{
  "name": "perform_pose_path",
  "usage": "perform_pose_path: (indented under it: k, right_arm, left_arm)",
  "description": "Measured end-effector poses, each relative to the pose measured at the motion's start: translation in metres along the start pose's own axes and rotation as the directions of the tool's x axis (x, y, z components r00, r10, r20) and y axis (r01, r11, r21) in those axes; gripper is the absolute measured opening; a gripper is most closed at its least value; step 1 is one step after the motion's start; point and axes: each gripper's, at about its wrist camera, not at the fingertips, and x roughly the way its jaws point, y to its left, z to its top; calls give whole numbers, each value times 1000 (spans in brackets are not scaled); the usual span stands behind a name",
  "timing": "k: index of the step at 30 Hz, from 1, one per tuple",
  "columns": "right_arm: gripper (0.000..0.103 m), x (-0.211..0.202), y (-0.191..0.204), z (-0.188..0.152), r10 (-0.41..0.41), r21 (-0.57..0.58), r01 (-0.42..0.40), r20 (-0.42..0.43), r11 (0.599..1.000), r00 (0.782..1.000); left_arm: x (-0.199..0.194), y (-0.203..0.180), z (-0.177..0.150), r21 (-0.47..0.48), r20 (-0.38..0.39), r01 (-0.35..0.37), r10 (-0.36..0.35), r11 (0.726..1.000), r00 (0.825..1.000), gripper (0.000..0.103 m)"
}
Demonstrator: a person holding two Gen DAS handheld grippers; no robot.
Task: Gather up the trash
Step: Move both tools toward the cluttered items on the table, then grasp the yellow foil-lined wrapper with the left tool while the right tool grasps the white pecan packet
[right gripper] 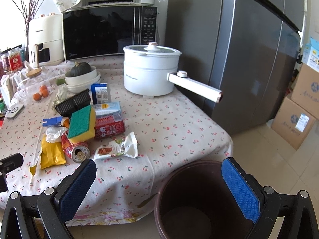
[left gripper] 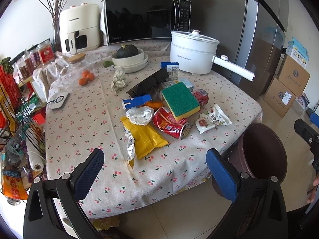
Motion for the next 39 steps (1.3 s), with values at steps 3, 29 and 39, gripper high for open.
perform_pose_path:
  k: [3,29,39]
  right_arm:
    - [103,-3,2,6,49,1,-50,37,999,998]
    - [103,106,13,49,140,-66,-163,-266,984,954]
    - [103,147,6,61,146,24,-146,-323,989,935]
  left_arm:
    - [0,1,3,2,-4,23,-23,1000,1000,103]
    - [100,65,47,-165,-277,79,-123,983,953,101]
    - [155,66,50,-204,-331,65,-132,977,934,97]
